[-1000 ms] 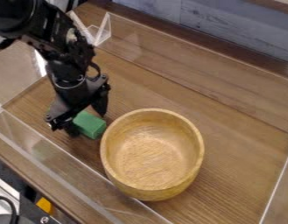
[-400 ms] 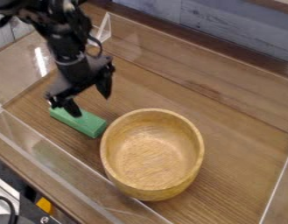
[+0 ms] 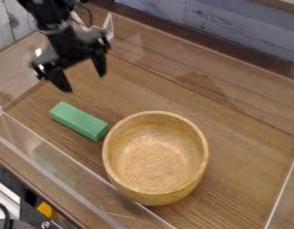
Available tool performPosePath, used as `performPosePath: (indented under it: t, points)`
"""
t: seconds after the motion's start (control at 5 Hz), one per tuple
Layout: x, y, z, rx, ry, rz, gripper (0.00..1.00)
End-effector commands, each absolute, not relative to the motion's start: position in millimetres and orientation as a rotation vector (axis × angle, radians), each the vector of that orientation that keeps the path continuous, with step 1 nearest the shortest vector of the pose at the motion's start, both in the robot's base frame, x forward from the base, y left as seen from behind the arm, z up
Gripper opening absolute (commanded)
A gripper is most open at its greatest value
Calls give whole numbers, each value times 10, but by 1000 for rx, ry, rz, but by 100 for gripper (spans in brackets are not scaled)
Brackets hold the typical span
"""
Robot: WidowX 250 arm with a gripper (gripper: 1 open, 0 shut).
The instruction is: Remove the green block from inside the brown bowl and put it on the table
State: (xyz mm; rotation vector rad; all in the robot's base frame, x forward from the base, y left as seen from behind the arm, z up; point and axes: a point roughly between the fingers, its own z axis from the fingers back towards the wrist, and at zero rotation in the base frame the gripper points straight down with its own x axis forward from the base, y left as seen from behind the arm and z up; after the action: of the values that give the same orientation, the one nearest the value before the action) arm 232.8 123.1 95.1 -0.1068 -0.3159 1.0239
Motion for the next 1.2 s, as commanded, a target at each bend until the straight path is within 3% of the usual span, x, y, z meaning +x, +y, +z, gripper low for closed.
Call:
performPosePath:
  t: [0.0,0.2,0.8,1.0]
  points:
    - [2371,1410,1140,-92,-381,974,100]
    - [2362,1293,1002,-76,-387,948,0]
    - [2378,1337,515,27,-420,1043,0]
    - [2392,1310,434,38,-428,1003,0]
